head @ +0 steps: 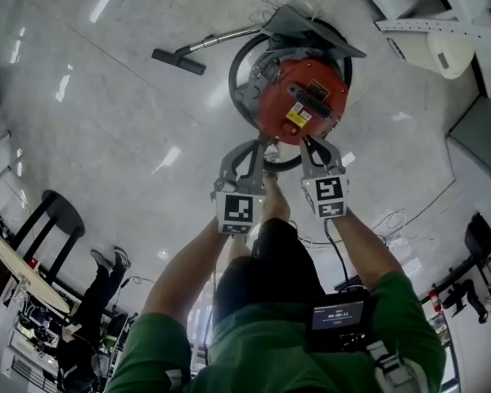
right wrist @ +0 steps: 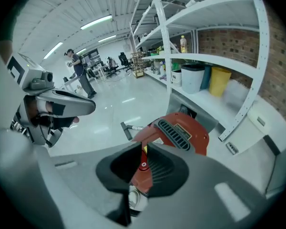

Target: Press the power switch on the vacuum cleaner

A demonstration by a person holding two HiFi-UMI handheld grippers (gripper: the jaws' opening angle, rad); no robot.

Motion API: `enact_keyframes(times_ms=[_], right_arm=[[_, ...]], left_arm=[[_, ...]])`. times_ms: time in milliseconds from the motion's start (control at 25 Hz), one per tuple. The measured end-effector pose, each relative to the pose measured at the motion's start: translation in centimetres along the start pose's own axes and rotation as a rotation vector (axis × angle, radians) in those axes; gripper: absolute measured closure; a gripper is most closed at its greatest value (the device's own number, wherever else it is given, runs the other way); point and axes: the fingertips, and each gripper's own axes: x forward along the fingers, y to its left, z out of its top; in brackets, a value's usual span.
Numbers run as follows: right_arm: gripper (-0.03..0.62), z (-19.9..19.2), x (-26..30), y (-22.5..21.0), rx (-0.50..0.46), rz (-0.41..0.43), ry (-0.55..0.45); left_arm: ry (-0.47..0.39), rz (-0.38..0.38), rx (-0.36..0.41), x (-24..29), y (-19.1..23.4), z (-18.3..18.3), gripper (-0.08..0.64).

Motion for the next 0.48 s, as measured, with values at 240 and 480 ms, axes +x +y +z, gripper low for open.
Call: enact_keyframes(times_ms=[240, 480], right_arm=[[0.569, 4.2, -6.0, 1.3, -0.027, -0.032, -0.097], [0.569, 7.0, -13.6, 2.9, -0.059, -0.080, -0.194]], left_arm=[[-0.093, 0.007, 0.012, -5.2, -0.8, 3.9, 0.552], [-0.205, 0.004, 0.035, -11.5, -2.7, 8.2, 0.552]])
